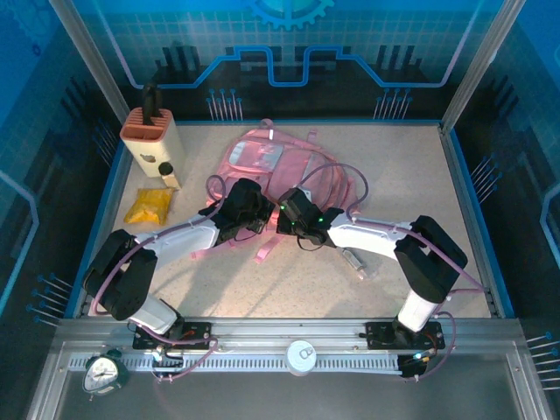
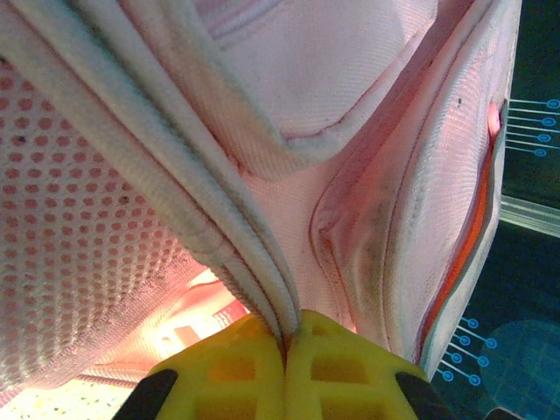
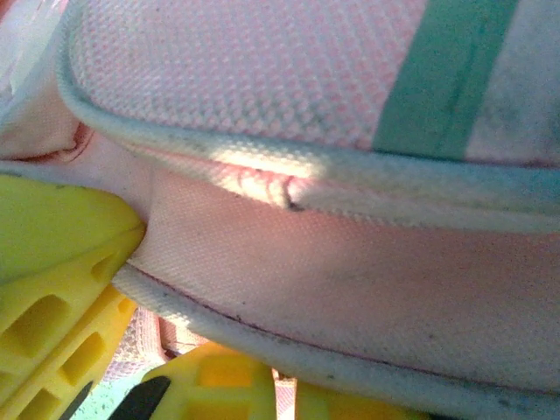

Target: Pack the student bag

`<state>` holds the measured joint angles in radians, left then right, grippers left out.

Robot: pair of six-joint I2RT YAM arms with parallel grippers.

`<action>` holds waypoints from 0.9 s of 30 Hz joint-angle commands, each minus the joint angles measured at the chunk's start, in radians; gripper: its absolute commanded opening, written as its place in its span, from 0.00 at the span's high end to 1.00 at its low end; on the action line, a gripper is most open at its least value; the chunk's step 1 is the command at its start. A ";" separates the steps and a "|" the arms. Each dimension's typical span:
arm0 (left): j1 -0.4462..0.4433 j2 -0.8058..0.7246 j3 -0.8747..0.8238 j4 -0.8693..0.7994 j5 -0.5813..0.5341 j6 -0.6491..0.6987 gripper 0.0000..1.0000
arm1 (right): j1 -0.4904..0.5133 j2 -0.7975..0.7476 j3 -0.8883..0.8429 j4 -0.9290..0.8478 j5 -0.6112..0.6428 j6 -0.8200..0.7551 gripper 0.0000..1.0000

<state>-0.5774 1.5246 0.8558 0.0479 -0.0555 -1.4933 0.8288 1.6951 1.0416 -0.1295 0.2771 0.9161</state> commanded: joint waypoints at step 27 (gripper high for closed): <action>0.012 -0.020 0.060 0.014 0.078 0.082 1.00 | -0.060 -0.027 -0.005 -0.065 -0.060 -0.373 0.71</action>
<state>-0.5659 1.5120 0.8635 0.0280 -0.0174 -1.4395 0.7906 1.6382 1.0164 -0.2146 0.2039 0.5556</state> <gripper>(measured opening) 0.049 0.279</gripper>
